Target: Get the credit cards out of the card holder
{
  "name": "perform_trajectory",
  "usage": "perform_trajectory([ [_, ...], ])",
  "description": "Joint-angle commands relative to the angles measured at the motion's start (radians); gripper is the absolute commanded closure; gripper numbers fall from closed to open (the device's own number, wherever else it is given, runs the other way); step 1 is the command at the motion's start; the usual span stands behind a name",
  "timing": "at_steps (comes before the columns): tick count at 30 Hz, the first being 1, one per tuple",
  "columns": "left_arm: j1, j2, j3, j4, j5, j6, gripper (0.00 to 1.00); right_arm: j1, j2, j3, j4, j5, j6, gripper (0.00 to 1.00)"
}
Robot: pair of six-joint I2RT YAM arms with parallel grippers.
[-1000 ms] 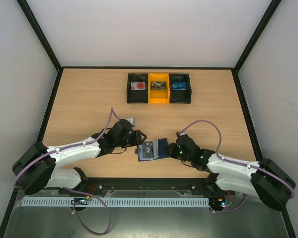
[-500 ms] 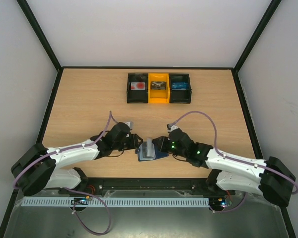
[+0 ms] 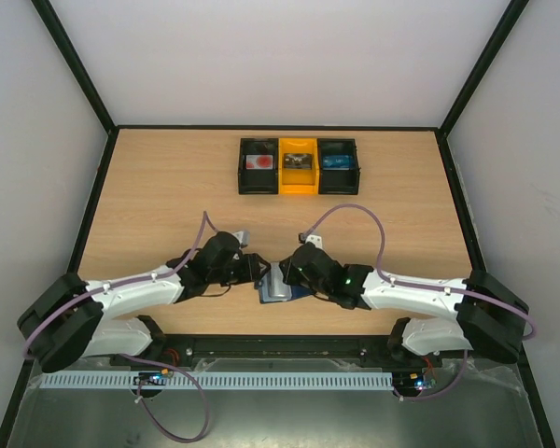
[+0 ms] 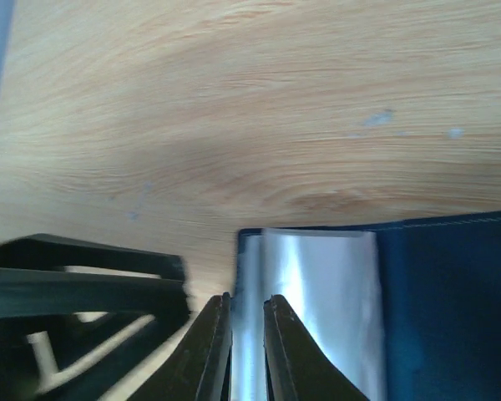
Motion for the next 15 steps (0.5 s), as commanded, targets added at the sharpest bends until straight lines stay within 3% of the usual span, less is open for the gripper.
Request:
perform_trajectory([
  [1, 0.005, -0.05, -0.001, 0.043, 0.02, -0.012, 0.47, 0.007, -0.004, -0.064, -0.043, 0.124, -0.008, 0.87],
  [6, 0.007, 0.003, 0.007, 0.112, 0.052, -0.021, 0.35, 0.002, 0.01, -0.132, -0.013, 0.158, 0.007, 0.9],
  [15, 0.007, 0.128, 0.071, 0.19, 0.089, -0.019, 0.34, 0.002, 0.009, -0.223, 0.045, 0.184, 0.025, 0.94],
])
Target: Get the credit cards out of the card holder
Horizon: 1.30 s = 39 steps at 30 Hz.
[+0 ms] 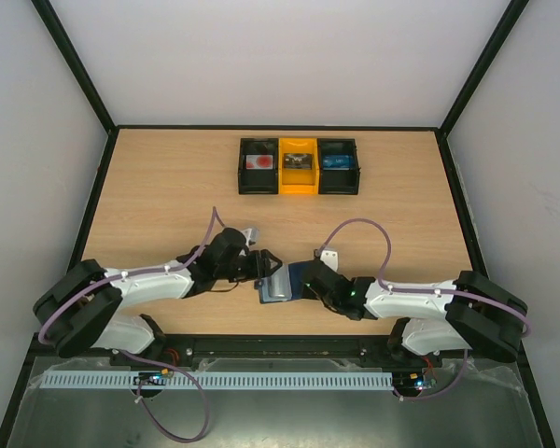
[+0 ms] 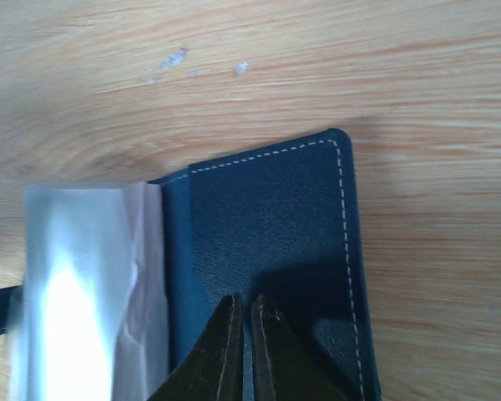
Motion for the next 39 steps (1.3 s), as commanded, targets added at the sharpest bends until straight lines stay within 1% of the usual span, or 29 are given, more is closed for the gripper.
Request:
perform_trajectory([
  [1, 0.006, 0.051, 0.056, 0.065, 0.021, 0.004, 0.34, 0.003, -0.001, -0.054, 0.058, 0.06, 0.021, 0.95],
  [3, 0.007, 0.081, 0.072, 0.072, 0.028, 0.003, 0.34, 0.003, 0.001, -0.077, 0.093, 0.057, 0.025, 0.96],
  [6, 0.008, 0.148, 0.095, 0.116, 0.077, -0.006, 0.36, 0.003, 0.008, -0.09, 0.103, 0.059, 0.028, 0.96],
  [13, 0.007, 0.189, 0.114, 0.101, 0.056, -0.001, 0.36, 0.002, -0.011, -0.099, 0.101, 0.068, 0.027, 0.96],
  [15, 0.007, 0.196, 0.129, 0.062, 0.038, 0.009, 0.36, 0.002, -0.013, -0.1, 0.101, 0.069, 0.028, 0.96],
  [22, 0.006, 0.111, 0.152, -0.077, -0.035, 0.041, 0.34, 0.002, -0.004, -0.094, 0.098, 0.066, 0.027, 0.97],
  [26, 0.006, 0.088, 0.148, -0.121, -0.062, 0.043, 0.31, 0.002, 0.0, -0.086, 0.096, 0.071, 0.025, 0.97],
  [30, 0.007, 0.103, 0.132, -0.087, -0.034, 0.034, 0.29, 0.003, 0.003, -0.08, 0.097, 0.068, 0.027, 0.97],
  [37, 0.005, 0.168, 0.125, 0.011, 0.032, 0.004, 0.29, 0.002, 0.008, -0.076, 0.095, 0.065, 0.028, 0.97],
  [39, 0.005, 0.188, 0.13, 0.011, 0.04, -0.004, 0.29, 0.003, 0.004, -0.077, 0.092, 0.066, 0.028, 0.97],
])
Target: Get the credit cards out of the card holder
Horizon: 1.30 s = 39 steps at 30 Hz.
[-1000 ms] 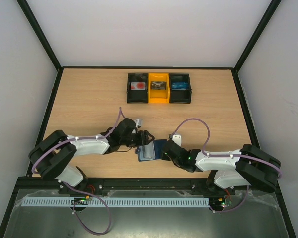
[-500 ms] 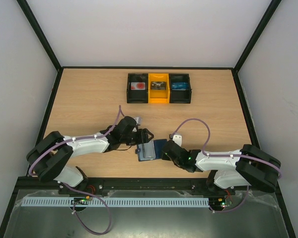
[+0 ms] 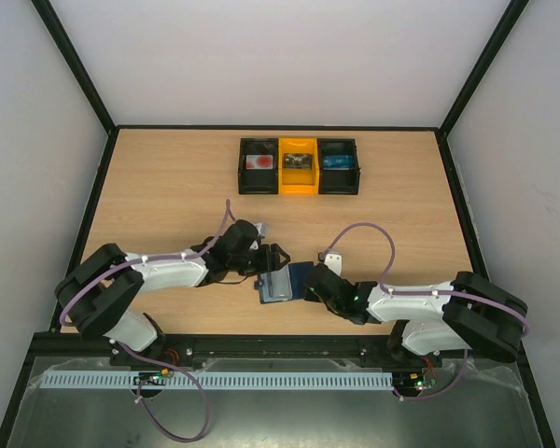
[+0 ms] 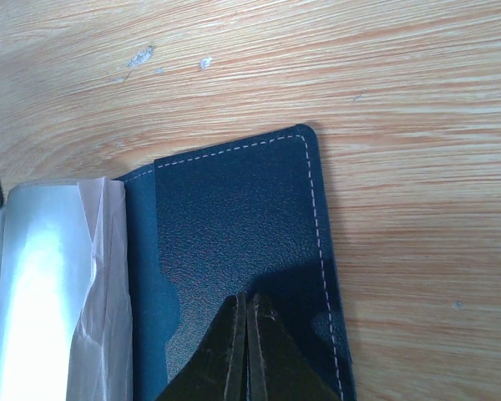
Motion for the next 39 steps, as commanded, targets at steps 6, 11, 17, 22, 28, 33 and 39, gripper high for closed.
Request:
perform_trajectory([
  [6, -0.009, 0.063, 0.002, 0.036, 0.026, -0.047, 0.29, 0.001, 0.001, 0.009, -0.006, 0.046, 0.013, 0.97],
  [11, -0.036, 0.073, 0.002, 0.06, 0.052, -0.09, 0.29, 0.002, 0.004, 0.008, -0.007, 0.048, 0.01, 0.97],
  [17, -0.063, 0.082, 0.001, 0.19, 0.1, -0.148, 0.28, 0.002, -0.035, -0.002, 0.012, 0.046, 0.002, 0.96],
  [22, -0.073, 0.129, 0.036, 0.241, 0.129, -0.156, 0.28, 0.002, -0.101, -0.006, 0.003, 0.045, -0.014, 0.92],
  [28, -0.084, 0.172, 0.082, 0.248, 0.133, -0.136, 0.28, 0.002, -0.243, -0.007, -0.068, 0.02, -0.072, 0.86],
  [33, -0.085, 0.194, 0.091, 0.264, 0.125, -0.127, 0.28, 0.004, -0.358, -0.05, 0.004, -0.133, -0.11, 0.85],
  [39, -0.086, 0.231, 0.143, 0.231, 0.115, -0.097, 0.28, 0.007, -0.341, -0.062, 0.117, -0.23, -0.112, 0.86],
])
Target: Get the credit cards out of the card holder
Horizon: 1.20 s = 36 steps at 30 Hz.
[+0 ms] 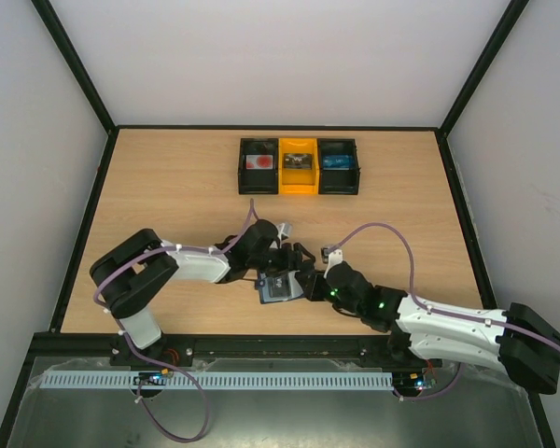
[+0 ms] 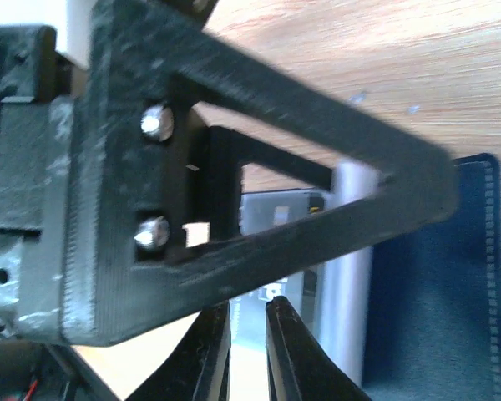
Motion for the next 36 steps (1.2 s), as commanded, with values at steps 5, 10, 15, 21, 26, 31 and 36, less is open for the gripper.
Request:
perform_trajectory([
  [5, -0.004, 0.041, 0.085, -0.025, -0.003, 0.051, 0.28, 0.021, 0.117, 0.0, 0.169, -0.095, -0.014, 0.87],
  [10, -0.001, 0.043, 0.091, -0.048, -0.019, 0.058, 0.28, 0.023, 0.204, -0.004, 0.171, 0.021, -0.02, 0.89],
  [15, 0.035, -0.038, 0.037, -0.106, -0.066, 0.058, 0.29, 0.023, 0.265, -0.02, 0.129, 0.126, 0.019, 0.9],
  [21, 0.087, -0.197, -0.038, -0.284, -0.168, 0.111, 0.3, 0.022, 0.309, -0.039, 0.134, 0.129, 0.043, 0.89],
  [26, 0.086, -0.313, -0.103, -0.41, -0.226, 0.147, 0.39, 0.02, 0.337, -0.035, 0.196, 0.057, 0.046, 0.85],
  [31, 0.087, -0.37, -0.193, -0.416, -0.227, 0.157, 0.43, -0.005, 0.365, -0.021, 0.246, -0.006, 0.061, 0.81],
  [36, 0.086, -0.353, -0.217, -0.436, -0.246, 0.189, 0.48, -0.062, 0.414, -0.024, 0.322, -0.085, 0.07, 0.78],
])
